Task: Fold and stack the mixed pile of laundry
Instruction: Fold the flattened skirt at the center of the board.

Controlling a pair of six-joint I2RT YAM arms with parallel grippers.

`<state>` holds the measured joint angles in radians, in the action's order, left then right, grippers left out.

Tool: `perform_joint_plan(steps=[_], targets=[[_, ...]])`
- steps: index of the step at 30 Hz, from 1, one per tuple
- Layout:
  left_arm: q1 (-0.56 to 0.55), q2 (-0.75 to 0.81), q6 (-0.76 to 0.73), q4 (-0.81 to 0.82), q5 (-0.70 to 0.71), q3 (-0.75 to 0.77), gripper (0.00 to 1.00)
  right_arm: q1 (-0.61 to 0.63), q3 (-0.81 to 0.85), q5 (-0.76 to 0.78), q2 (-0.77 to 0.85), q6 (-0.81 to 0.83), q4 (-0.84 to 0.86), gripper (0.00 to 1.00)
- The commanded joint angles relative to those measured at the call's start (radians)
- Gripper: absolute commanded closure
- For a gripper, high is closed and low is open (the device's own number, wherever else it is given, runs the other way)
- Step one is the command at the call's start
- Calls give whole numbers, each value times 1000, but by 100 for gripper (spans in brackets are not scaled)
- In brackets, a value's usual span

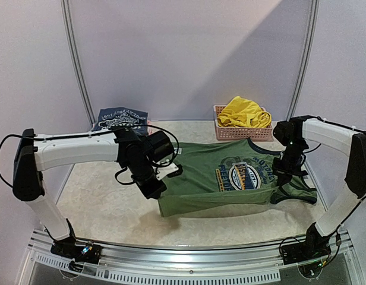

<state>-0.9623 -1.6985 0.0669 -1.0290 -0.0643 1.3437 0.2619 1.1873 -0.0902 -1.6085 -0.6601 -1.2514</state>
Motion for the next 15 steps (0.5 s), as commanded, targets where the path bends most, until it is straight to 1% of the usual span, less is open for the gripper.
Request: perform_joint_plan(steps=[1,10,15], targets=[[63,-68,-22,-47,-19,62,100,7,92,7,-74,50,-6,100],[145,-201,-34,-112,1,199,100,7,225,16,-226,111,-34,97],[174,-280,-33,-151,10,277,100,7,299,36,-315,137,-46,96]])
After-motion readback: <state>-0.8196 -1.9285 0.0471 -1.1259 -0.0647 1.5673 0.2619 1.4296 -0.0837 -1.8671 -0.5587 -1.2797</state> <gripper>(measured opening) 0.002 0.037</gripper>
